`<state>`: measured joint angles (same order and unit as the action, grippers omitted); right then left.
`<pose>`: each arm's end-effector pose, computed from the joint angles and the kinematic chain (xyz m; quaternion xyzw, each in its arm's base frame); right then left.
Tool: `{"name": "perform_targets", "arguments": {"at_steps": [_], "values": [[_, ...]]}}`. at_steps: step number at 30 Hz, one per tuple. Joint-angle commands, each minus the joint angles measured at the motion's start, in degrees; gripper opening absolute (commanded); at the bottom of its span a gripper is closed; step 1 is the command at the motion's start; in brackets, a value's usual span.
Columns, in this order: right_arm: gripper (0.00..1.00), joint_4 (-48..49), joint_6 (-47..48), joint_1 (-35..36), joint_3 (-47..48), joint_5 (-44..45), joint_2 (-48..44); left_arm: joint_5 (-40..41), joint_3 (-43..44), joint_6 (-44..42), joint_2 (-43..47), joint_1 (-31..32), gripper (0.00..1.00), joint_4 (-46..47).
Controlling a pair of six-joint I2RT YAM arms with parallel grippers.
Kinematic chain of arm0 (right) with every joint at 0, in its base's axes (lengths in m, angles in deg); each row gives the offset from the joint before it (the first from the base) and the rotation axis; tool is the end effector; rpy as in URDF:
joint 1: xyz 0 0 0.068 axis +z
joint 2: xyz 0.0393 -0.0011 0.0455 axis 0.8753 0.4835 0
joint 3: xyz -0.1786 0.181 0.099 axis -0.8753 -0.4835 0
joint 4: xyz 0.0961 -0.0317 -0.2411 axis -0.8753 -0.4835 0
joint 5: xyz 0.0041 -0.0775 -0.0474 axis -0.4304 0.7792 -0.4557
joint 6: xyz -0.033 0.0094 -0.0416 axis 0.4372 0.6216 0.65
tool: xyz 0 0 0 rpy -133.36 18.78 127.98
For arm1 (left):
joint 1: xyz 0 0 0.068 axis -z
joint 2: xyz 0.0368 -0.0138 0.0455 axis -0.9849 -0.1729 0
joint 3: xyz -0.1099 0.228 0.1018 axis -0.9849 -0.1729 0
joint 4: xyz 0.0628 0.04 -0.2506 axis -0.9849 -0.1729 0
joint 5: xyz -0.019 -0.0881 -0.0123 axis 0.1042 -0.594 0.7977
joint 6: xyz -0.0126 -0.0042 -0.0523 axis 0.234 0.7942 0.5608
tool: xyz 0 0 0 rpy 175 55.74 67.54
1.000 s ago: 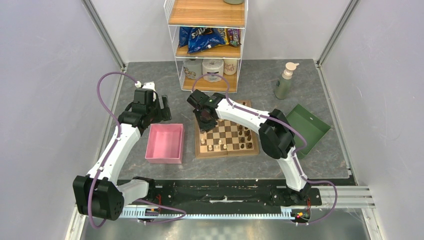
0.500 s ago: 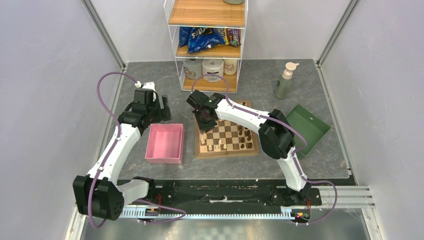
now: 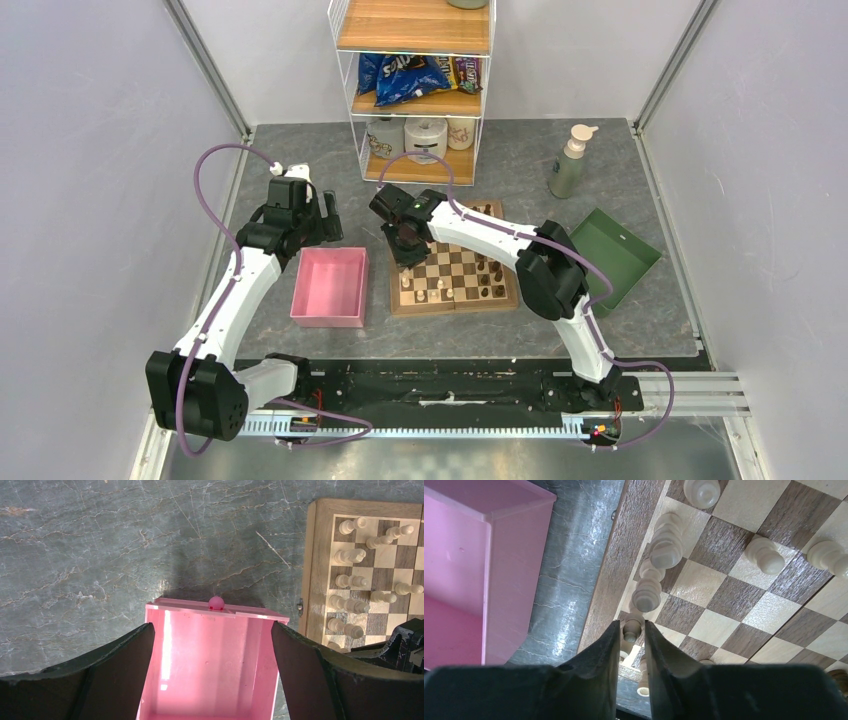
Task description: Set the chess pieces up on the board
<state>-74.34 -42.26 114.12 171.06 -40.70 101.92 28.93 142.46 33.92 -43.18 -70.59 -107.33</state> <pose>0.2779 0.3667 0.2144 -0.1881 0.9634 0.1113 0.1554 0.2385 -0.0353 0.2891 -0.0689 0.9202 -0.0227 0.3847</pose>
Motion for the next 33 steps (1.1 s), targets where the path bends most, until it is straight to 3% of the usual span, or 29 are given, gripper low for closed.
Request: {"name": "perform_targets", "arguments": {"at_steps": [1, 10, 19, 25, 33], "values": [[0.35, 0.65, -0.19, 0.23, 2.12, 0.4, -0.15, -0.56, 0.91, 1.18, 0.01, -0.22, 0.94, 0.7], [0.42, -0.01, 0.25, 0.14, 2.58, 3.49, -4.51, -0.42, 0.91, 1.16, 0.17, -0.22, 0.94, 0.69], [0.45, 0.01, -0.95, 0.18, -5.38, 4.16, -13.15, -0.42, 0.92, 1.14, 0.29, -0.22, 0.94, 0.63], [0.44, 0.9, -3.08, 1.4, -11.46, 0.42, -14.15, -0.6, 0.94, 1.19, 0.31, -0.22, 0.94, 0.6], [0.44, -0.91, -2.84, 3.48, -12.46, 0.91, -11.51, -0.72, 0.92, 1.14, 0.14, -0.22, 0.93, 0.65]]}}
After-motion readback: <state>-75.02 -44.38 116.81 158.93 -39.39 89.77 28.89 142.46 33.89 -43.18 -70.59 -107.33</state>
